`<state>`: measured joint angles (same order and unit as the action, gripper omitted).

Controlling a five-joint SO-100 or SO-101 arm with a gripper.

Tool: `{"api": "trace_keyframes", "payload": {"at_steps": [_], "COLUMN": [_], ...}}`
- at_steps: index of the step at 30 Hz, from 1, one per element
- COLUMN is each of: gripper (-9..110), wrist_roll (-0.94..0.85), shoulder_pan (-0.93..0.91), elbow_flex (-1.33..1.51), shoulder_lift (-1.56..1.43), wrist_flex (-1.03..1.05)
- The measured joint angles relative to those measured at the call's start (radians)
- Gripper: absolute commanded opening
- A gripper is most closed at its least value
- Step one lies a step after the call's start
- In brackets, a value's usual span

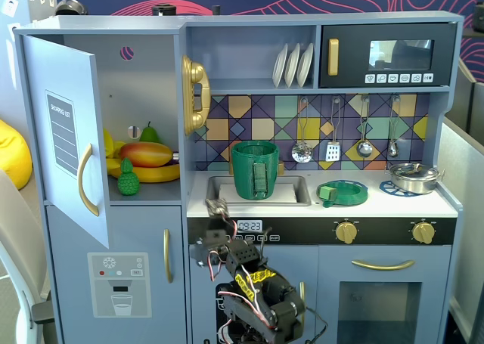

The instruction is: Pick up the green pineapple from the left cabinet and place it in the green recipient

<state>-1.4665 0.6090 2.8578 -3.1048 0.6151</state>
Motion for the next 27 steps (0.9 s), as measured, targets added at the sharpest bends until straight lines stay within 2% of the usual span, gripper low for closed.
{"api": "trace_keyframes", "payload": {"at_steps": [6,15,27], "gripper": [13,33,39], "wrist_roll": [-0.121,-0.172,-0.141], "shoulder_pan": [0.06,0.109,0.149], "elbow_flex": [-0.195,-0.374,-0.537], "shoulder_lift": [0.164,0.359,0.657], "wrist_flex": [-0.106,-0.305,-0.548]}}
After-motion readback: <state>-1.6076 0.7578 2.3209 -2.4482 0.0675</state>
